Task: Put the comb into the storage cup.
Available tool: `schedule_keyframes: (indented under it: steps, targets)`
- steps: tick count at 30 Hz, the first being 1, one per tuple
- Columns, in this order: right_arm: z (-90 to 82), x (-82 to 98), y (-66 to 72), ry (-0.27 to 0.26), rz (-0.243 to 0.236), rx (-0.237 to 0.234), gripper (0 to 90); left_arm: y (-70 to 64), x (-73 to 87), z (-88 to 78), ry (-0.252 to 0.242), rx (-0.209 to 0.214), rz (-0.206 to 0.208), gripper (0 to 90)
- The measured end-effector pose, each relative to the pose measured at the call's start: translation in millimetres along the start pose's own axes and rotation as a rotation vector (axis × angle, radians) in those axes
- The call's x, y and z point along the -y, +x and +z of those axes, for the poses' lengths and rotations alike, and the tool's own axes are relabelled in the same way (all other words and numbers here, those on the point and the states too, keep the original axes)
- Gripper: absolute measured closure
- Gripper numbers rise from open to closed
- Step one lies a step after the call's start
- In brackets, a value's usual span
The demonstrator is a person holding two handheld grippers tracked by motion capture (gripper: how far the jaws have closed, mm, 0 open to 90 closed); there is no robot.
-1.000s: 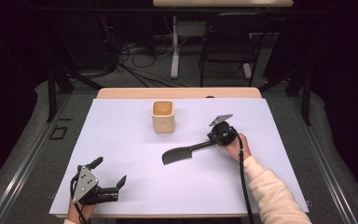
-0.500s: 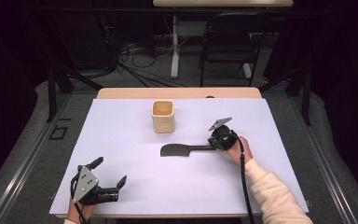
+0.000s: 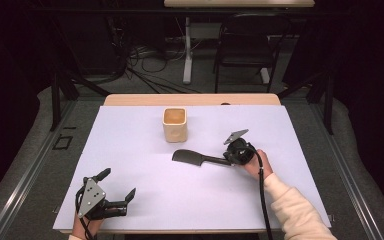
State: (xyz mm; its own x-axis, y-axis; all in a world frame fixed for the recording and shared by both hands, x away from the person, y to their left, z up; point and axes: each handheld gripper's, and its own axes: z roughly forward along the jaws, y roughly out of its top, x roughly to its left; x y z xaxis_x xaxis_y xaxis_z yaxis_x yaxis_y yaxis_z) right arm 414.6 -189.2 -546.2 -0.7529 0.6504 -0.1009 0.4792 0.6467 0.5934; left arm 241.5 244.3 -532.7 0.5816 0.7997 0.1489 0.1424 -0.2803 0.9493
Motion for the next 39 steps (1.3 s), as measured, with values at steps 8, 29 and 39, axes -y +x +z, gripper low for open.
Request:
schedule_keyframes:
  steps: [8,29,39]
  targets:
    - [-4.2,1.8,5.3,0.005,-0.010,-0.009,89.6,0.3,0.1,-0.2,-0.001,-0.003,-0.002,0.3]
    - [-17.5,1.3,4.3,-0.015,-0.043,0.002,67.9,0.1,-0.1,-0.3,0.001,0.004,0.000,0.3]
    - [-28.6,-3.2,3.6,0.001,-0.072,-0.027,50.2,-0.4,-0.3,-0.4,0.002,0.005,0.004,0.2]
